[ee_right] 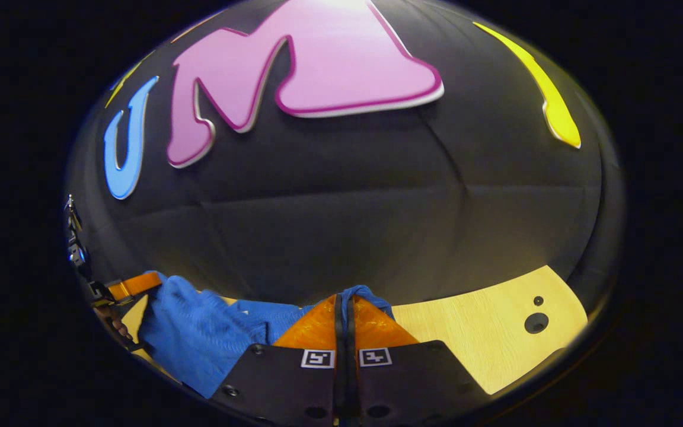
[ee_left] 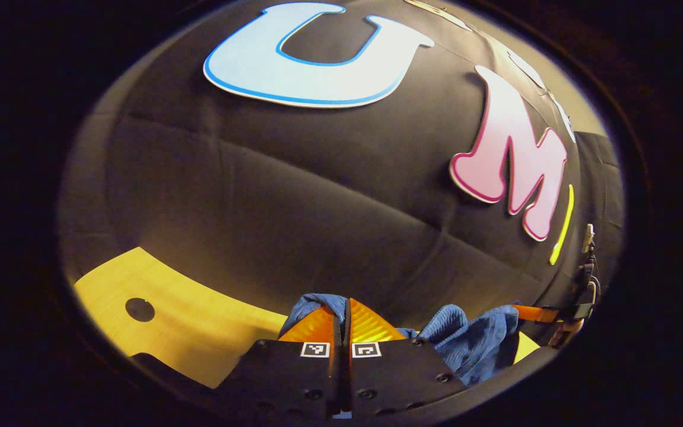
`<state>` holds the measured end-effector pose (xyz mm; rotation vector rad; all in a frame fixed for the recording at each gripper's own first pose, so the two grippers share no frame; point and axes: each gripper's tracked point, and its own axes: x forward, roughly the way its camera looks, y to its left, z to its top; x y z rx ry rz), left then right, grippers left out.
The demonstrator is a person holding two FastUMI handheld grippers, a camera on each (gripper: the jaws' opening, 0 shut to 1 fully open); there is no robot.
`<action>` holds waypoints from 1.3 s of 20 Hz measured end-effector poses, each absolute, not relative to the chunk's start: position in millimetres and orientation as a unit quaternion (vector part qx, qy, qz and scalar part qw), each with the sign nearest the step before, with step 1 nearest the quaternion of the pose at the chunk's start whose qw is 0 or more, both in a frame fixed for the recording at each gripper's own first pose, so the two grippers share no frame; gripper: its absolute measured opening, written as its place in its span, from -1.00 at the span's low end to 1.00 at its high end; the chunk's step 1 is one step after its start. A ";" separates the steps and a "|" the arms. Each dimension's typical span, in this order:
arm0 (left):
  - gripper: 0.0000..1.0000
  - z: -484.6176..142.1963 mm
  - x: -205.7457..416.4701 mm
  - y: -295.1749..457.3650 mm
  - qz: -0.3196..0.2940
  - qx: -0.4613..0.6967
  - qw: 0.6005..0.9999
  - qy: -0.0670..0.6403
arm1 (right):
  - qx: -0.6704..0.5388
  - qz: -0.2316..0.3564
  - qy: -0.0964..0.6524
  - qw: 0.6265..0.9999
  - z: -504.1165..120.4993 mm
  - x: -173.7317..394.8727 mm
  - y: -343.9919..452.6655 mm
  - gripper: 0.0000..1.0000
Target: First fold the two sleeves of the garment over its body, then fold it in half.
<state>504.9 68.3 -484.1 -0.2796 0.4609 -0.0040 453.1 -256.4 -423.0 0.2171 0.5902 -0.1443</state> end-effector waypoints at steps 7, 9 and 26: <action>0.69 -533.1 482.9 53.9 0.002 0.013 0.944 0.331 | 0.111 -0.082 0.297 0.945 -445.6 450.3 -260.0 0.85; 0.72 -529.2 480.9 49.8 0.001 0.024 0.948 0.318 | 0.088 -0.083 0.278 0.953 -428.5 444.1 -260.9 0.87; 0.64 -296.8 276.2 2.8 -0.020 -0.072 0.991 0.113 | -0.032 -0.041 0.135 0.989 -257.5 248.1 -202.4 0.83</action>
